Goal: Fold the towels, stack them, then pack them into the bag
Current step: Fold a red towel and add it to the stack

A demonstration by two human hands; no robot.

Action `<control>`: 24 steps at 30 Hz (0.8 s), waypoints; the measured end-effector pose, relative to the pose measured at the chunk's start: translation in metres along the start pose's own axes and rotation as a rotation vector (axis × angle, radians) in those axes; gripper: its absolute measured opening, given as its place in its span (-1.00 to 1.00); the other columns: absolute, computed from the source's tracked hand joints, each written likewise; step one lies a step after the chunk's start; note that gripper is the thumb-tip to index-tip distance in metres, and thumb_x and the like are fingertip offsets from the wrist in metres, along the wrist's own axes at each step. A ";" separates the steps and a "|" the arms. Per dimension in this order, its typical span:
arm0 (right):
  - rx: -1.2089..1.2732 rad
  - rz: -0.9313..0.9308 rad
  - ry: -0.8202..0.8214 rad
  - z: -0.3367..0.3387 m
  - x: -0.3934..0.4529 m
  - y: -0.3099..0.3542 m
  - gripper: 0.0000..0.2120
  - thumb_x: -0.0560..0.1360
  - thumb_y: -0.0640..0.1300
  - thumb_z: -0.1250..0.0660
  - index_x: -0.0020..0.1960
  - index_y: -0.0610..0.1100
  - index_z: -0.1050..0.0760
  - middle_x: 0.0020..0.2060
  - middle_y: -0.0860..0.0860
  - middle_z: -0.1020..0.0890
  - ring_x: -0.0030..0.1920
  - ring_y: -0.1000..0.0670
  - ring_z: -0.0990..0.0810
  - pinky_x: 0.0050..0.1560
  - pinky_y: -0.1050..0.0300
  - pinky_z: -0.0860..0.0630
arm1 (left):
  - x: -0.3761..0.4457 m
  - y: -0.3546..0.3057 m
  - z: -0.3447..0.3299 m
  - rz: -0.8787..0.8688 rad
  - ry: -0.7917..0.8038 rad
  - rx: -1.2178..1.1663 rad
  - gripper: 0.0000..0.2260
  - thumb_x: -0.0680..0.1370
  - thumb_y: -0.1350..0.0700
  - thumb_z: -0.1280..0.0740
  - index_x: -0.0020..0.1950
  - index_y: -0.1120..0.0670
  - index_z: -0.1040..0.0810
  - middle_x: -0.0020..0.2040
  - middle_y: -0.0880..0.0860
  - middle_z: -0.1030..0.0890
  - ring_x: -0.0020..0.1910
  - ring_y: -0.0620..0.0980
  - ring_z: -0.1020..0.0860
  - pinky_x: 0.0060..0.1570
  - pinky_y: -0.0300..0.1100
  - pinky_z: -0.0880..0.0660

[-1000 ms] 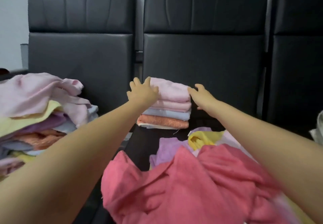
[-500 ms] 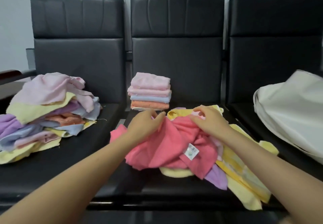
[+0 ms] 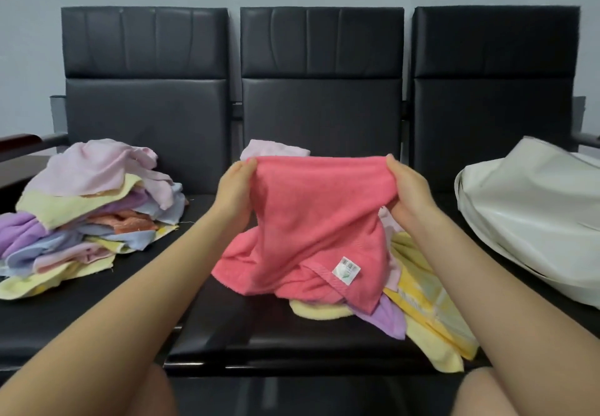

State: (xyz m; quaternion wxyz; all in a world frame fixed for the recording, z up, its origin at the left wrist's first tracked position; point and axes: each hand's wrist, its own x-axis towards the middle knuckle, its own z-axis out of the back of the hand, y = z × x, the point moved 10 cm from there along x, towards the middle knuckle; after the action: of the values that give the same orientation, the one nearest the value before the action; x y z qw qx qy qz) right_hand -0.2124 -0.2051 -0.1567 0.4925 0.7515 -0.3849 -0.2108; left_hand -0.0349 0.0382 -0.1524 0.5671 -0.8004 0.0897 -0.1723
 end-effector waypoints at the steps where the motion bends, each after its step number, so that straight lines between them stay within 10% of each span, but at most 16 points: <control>1: 0.034 0.006 -0.007 0.000 0.000 0.004 -0.90 0.57 -0.11 -0.35 -0.06 -0.14 -0.54 -0.21 -0.01 -0.60 -0.23 0.09 -0.57 -0.24 0.23 -0.54 | 0.002 -0.002 0.006 -0.016 -0.033 0.036 -0.83 0.61 0.09 -0.24 -0.16 0.05 -0.53 -0.21 -0.04 -0.55 -0.17 -0.06 -0.49 -0.21 -0.21 -0.41; 14: -0.143 0.052 -0.105 0.020 0.003 0.002 -0.94 0.52 -0.13 -0.40 -0.05 -0.11 -0.59 -0.09 -0.02 -0.63 -0.06 0.03 -0.59 -0.11 0.20 -0.52 | 0.002 0.013 0.010 0.058 0.087 0.357 -0.81 0.58 0.01 -0.26 -0.09 0.08 -0.60 -0.08 0.01 -0.62 -0.11 -0.05 -0.55 -0.11 -0.16 -0.47; 17: -0.093 -0.091 0.112 0.001 -0.008 -0.014 -0.88 0.52 -0.14 -0.38 0.00 -0.16 -0.63 -0.10 -0.07 -0.67 0.01 -0.05 -0.63 0.06 0.10 -0.56 | -0.012 0.041 0.000 0.192 0.280 0.445 -0.79 0.58 -0.03 -0.28 -0.07 0.04 -0.64 -0.12 -0.01 -0.68 -0.18 -0.12 -0.62 -0.08 -0.18 -0.51; 20: -0.713 -0.187 0.324 -0.025 -0.040 -0.071 -0.85 0.52 -0.23 -0.36 0.05 -0.27 -0.60 -0.17 -0.05 -0.65 -0.02 -0.06 -0.60 0.04 0.11 -0.57 | -0.027 0.083 0.013 0.357 0.356 0.719 -0.59 0.61 -0.22 -0.13 -0.19 0.04 -0.54 -0.27 -0.06 -0.54 -0.31 -0.12 -0.51 -0.27 -0.23 -0.42; 22: -1.386 0.099 0.281 -0.032 -0.056 -0.071 -0.74 0.48 -0.29 -0.40 0.08 -0.46 -0.51 -0.21 -0.12 -0.56 -0.12 -0.01 -0.51 -0.05 0.15 -0.49 | -0.028 0.102 0.024 0.379 0.356 0.927 -0.53 0.62 -0.26 -0.03 -0.27 0.04 -0.43 -0.30 -0.01 -0.44 -0.31 -0.04 -0.40 -0.27 -0.20 -0.38; 24: -1.407 0.166 0.757 -0.059 -0.085 -0.096 -0.62 0.53 -0.03 -0.39 -0.22 -0.36 -0.47 -0.36 -0.03 -0.41 -0.31 0.08 -0.34 -0.23 0.19 -0.33 | -0.023 0.109 0.030 0.381 0.318 0.948 -0.50 0.62 -0.25 -0.03 -0.28 0.08 -0.45 -0.32 0.04 -0.46 -0.35 -0.02 -0.40 -0.29 -0.19 -0.38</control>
State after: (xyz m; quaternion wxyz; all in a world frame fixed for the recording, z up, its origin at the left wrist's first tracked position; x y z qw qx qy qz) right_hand -0.1882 -0.0833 -0.2236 0.9620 0.2542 -0.0232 -0.0975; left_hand -0.0390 0.0346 -0.2674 0.8670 -0.3901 0.2306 -0.2072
